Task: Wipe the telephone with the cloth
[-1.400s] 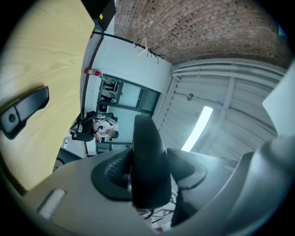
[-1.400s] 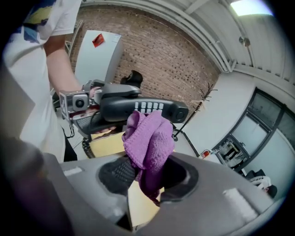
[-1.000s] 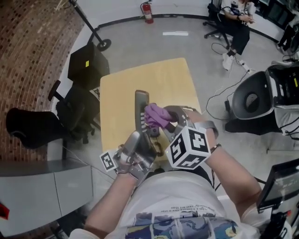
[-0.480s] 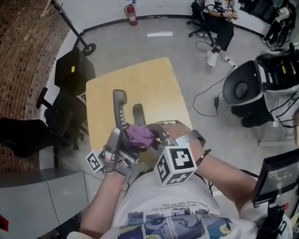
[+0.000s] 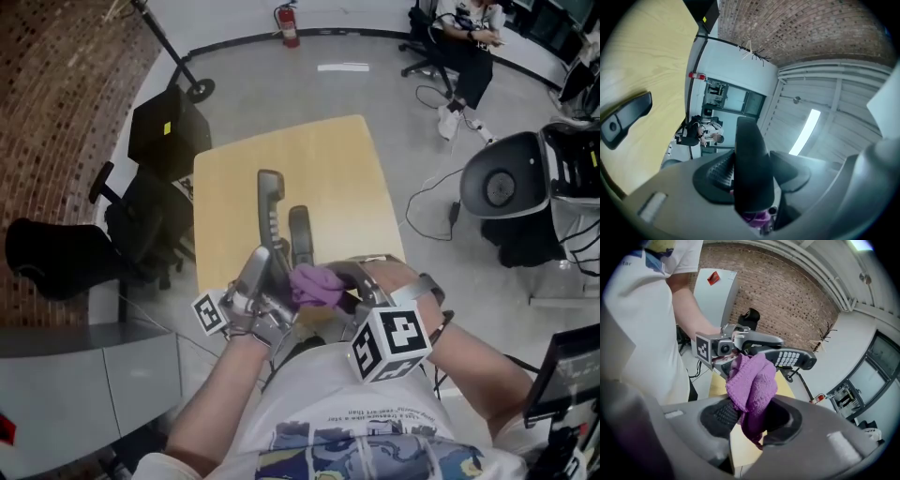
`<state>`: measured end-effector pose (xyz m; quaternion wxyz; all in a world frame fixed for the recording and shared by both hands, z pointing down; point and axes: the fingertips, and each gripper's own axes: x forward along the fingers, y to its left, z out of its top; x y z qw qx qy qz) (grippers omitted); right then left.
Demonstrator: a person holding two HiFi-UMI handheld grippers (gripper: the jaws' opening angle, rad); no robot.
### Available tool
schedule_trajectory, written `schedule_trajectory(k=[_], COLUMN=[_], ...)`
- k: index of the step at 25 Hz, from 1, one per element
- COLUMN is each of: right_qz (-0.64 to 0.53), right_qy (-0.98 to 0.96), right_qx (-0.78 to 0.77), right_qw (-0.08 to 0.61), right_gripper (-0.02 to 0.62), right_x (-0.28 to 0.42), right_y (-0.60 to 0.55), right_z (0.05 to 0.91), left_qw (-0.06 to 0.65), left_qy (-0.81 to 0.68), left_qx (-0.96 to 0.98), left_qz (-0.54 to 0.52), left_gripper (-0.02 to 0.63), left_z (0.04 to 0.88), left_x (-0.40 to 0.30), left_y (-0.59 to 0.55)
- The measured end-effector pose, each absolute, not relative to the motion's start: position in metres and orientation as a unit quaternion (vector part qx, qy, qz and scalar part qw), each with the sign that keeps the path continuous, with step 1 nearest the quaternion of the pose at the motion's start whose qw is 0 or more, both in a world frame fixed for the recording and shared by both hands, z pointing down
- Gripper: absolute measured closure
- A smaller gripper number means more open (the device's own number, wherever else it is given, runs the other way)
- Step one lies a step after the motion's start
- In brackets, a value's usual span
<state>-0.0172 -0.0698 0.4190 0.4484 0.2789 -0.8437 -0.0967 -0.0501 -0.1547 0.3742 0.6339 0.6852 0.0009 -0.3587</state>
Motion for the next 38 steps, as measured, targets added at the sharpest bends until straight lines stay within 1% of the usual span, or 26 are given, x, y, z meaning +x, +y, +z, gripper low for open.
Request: schedule_trajectory(k=[7, 11, 21, 26, 33, 38], right_qz=[-0.095, -0.099, -0.130, -0.121, -0.098, -0.062], right_qy=[-0.832, -0.831, -0.837, -0.839, -0.838, -0.836], right_qx=[0.346, 0.357, 0.305, 0.294, 0.293, 0.297], right_qw=[0.423, 0.415, 0.436, 0.442, 0.449, 0.458], right_gripper=[0.476, 0.475, 0.476, 0.476, 0.476, 0.476], right_x=[0.002, -0.008, -0.027, -0.029, -0.018, 0.007], right_y=[-0.115, -0.131, -0.091, -0.073, -0.071, -0.073], right_z=[0.385, 0.375, 0.391, 0.404, 0.427, 0.458], left_qw=[0.636, 0.638, 0.631, 0.630, 0.631, 0.621], left_qy=[-0.001, -0.005, -0.029, -0.027, -0.029, -0.056], left_qx=[0.687, 0.687, 0.687, 0.683, 0.681, 0.692], left_qz=[-0.350, -0.347, -0.359, -0.368, -0.370, -0.364], left_gripper=[0.357, 0.357, 0.358, 0.357, 0.357, 0.357], left_z=[0.377, 0.377, 0.381, 0.379, 0.378, 0.381], left_x=[-0.045, -0.045, -0.048, -0.050, -0.051, -0.055], left_y=[-0.151, -0.152, -0.157, -0.157, -0.156, -0.157])
